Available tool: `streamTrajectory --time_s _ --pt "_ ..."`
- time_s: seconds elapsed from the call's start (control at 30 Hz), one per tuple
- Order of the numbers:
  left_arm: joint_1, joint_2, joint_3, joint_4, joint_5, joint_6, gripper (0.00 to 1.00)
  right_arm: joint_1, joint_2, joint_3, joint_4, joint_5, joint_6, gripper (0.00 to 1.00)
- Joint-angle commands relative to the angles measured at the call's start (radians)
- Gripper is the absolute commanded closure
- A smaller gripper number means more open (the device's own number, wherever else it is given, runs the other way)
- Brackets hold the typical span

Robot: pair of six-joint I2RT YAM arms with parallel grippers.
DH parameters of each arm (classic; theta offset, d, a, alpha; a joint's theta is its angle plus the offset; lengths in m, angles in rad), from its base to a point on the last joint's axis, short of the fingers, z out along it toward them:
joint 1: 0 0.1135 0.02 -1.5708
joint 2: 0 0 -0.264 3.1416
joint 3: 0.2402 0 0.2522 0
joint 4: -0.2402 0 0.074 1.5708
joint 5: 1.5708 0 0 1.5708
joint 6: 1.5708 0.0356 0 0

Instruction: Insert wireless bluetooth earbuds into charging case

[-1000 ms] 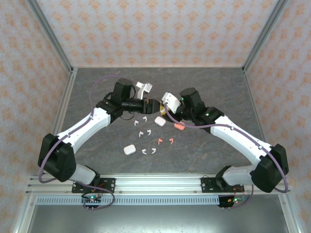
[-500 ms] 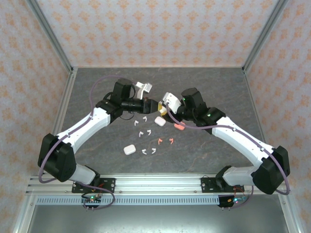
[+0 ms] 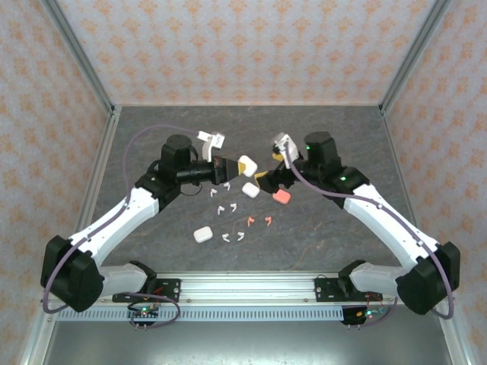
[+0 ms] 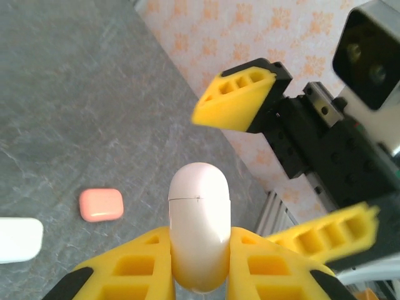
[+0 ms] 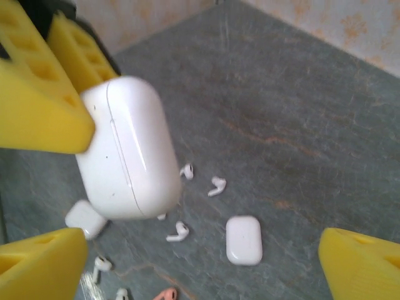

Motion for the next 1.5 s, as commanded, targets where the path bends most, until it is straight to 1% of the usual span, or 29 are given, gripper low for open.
streamTrajectory --time_s 0.0,0.1,0.17,0.27,0.37,0.6,0.9,1.17,1.3,1.47 --pt "-0.015 -0.069 -0.088 0.251 -0.121 -0.030 0.87 -0.021 -0.077 -0.081 0.222 -0.149 0.250 0.01" --pt "-0.033 -0.115 -0.155 0.366 -0.177 -0.030 0.89 -0.021 -0.110 -0.155 0.405 -0.144 0.398 0.00" --pt "-0.049 -0.134 -0.179 0.412 -0.196 -0.027 0.90 -0.021 -0.117 -0.192 0.498 -0.126 0.469 0.00" --pt "-0.064 -0.149 -0.187 0.429 -0.197 -0.008 0.93 -0.021 -0.100 -0.207 0.556 -0.105 0.518 0.02" --pt "-0.072 -0.161 -0.185 0.416 -0.193 0.012 0.93 -0.020 -0.075 -0.184 0.524 -0.094 0.515 0.06" --pt "-0.082 -0.172 -0.180 0.394 -0.177 0.032 0.94 -0.021 -0.030 -0.155 0.523 -0.068 0.525 0.11" --pt "-0.086 -0.173 -0.171 0.362 -0.152 0.060 0.95 -0.021 0.000 -0.107 0.513 -0.051 0.523 0.12" --pt "-0.087 -0.183 -0.169 0.349 -0.139 0.074 0.95 -0.021 0.060 -0.043 0.451 -0.037 0.496 0.12" --pt "-0.088 -0.189 -0.167 0.340 -0.138 0.080 0.95 -0.021 0.078 -0.021 0.422 -0.025 0.492 0.12" --pt "-0.088 -0.201 -0.164 0.312 -0.157 0.100 0.96 -0.032 0.061 -0.014 0.422 -0.047 0.507 0.12"
